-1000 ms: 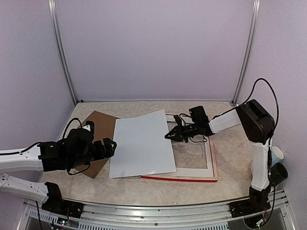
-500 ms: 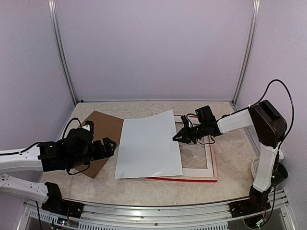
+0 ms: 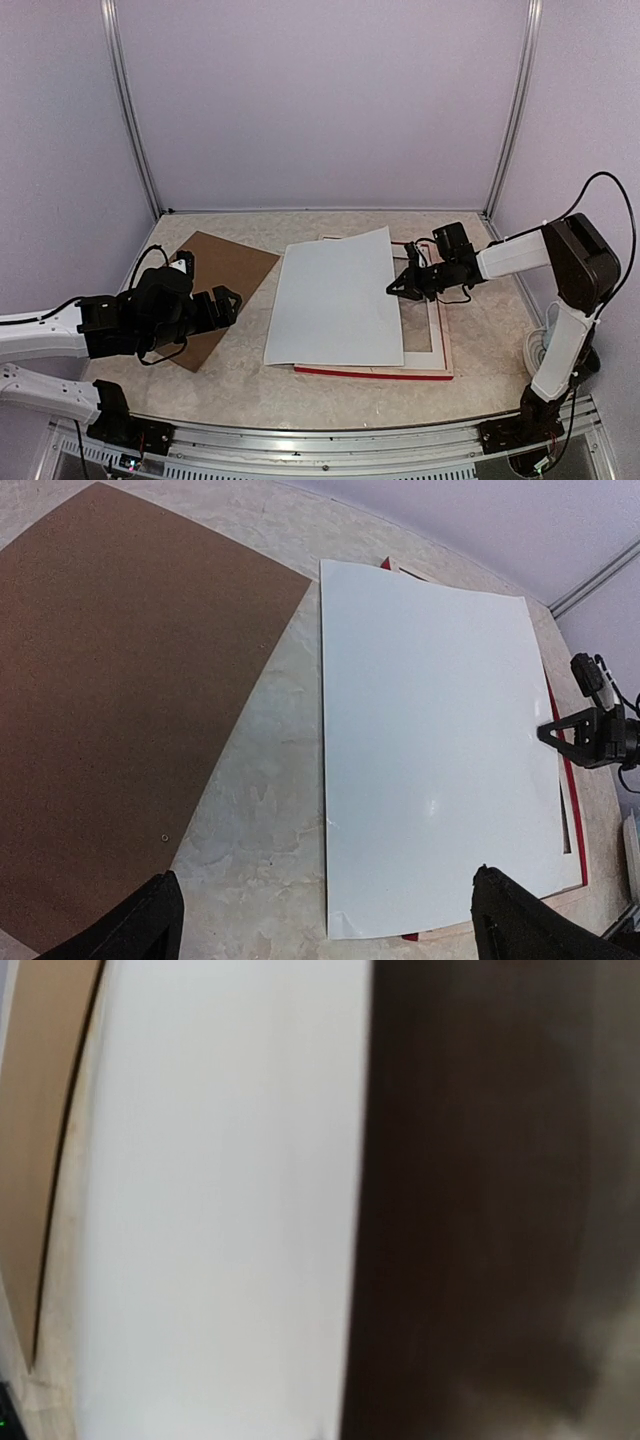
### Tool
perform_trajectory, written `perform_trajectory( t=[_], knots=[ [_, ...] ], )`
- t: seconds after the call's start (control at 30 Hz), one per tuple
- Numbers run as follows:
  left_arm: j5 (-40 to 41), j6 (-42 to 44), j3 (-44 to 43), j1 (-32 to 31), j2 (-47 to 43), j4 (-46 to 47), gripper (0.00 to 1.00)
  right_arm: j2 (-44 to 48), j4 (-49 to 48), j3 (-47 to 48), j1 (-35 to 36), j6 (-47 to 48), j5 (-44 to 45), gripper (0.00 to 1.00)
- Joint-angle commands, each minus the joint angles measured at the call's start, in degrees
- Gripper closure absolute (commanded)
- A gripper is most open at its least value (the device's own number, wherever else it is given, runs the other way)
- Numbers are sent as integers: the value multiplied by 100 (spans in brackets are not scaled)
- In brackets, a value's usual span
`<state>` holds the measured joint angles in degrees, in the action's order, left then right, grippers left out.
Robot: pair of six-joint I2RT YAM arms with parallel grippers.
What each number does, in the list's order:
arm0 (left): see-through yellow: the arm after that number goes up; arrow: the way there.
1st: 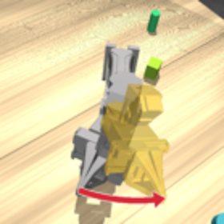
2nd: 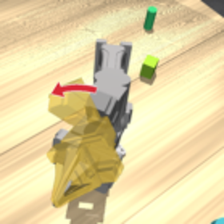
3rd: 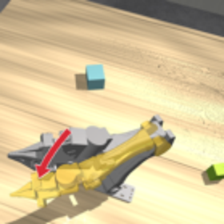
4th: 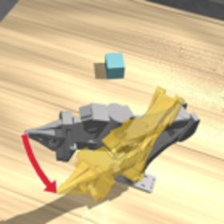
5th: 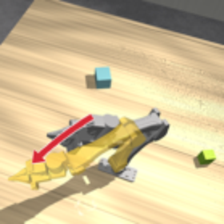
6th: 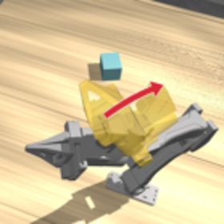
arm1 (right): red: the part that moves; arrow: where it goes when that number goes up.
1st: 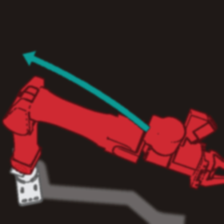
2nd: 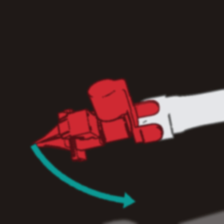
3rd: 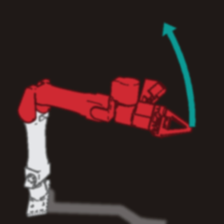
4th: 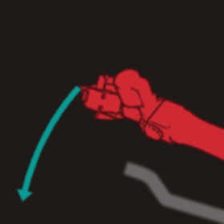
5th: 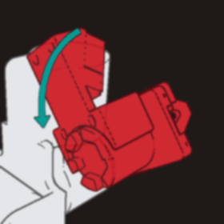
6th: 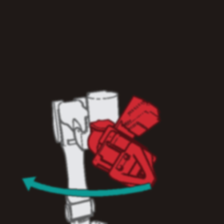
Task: Put the photo into the frame
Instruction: Place the photo on the mat board.
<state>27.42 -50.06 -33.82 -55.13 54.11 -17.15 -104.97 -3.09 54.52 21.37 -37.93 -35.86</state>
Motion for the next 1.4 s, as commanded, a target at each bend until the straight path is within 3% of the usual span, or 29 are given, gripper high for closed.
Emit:
perform_trajectory(
  t=[0.0,1.37],
  knots=[
    [79,-27,89,38,-99,-18,1,271,229,-140,-158,261,161,100],
    [-17,-90,218,40,-86,99,1,679,1615,-81,-746,1563,1007,100]
  ],
)
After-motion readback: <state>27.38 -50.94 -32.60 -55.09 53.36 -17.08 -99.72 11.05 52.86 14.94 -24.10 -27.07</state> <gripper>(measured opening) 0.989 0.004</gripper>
